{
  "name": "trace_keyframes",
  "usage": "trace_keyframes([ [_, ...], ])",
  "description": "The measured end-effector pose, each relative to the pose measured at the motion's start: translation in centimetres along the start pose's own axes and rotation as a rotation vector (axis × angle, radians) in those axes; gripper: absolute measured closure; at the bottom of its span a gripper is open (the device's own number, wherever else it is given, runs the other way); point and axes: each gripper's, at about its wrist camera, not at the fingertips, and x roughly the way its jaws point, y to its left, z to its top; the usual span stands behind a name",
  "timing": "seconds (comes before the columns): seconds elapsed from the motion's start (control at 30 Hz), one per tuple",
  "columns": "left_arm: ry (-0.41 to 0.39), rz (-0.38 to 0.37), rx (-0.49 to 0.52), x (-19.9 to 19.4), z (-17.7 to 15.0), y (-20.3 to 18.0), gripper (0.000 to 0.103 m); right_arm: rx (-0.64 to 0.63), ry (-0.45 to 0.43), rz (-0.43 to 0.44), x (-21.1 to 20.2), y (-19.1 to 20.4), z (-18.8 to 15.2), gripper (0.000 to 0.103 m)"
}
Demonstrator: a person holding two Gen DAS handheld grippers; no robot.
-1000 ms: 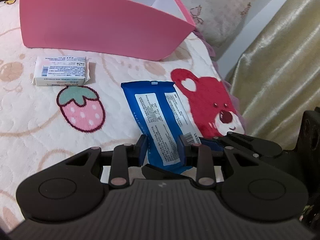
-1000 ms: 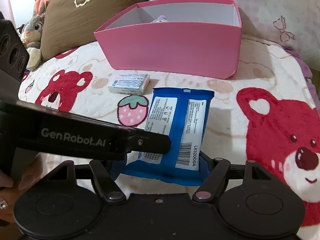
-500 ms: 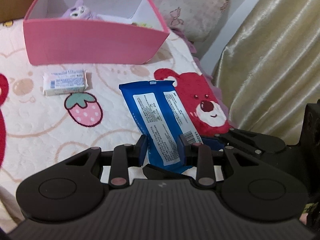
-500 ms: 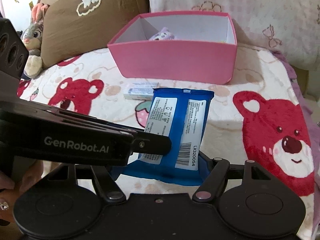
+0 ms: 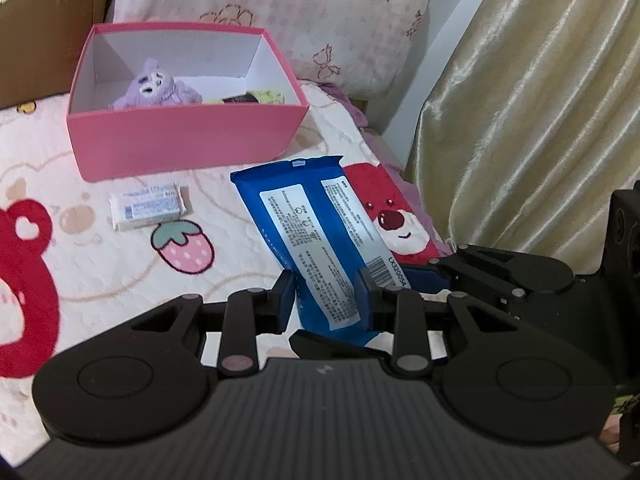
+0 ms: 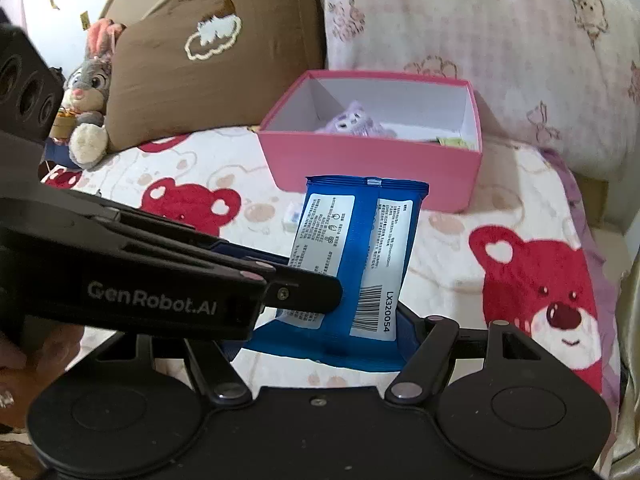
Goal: Organize objects
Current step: 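Lift the blue packet with the left tool and carry it to the pink box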
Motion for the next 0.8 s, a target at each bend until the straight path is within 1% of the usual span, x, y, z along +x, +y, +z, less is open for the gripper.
trace_keyframes([
  [0.13,-0.004,0.005,0.018,-1.2,1.1,-0.2,0.073,-0.001,-0.028,0.008,-1.0,0.3,1.1,0.029],
  [0.47,-0.001,0.026,0.059,-2.9,4.2,-1.0,0.073,0.019,-0.055,0.027,-2.2,0.3,4.0,0.031],
  [0.57,-0.012,0.039,0.069,-3.2,5.2,-1.1,0.073,0.031,-0.073,0.031,-2.4,0.0,5.0,0.035],
  [0.67,-0.031,0.048,0.076,-3.6,5.9,-1.1,0.073,0.057,-0.082,0.061,-2.3,-0.7,5.8,0.035],
  [0.8,-0.043,0.049,0.067,-3.5,7.0,-0.8,0.073,0.047,-0.099,0.058,-2.2,-1.0,6.7,0.037],
])
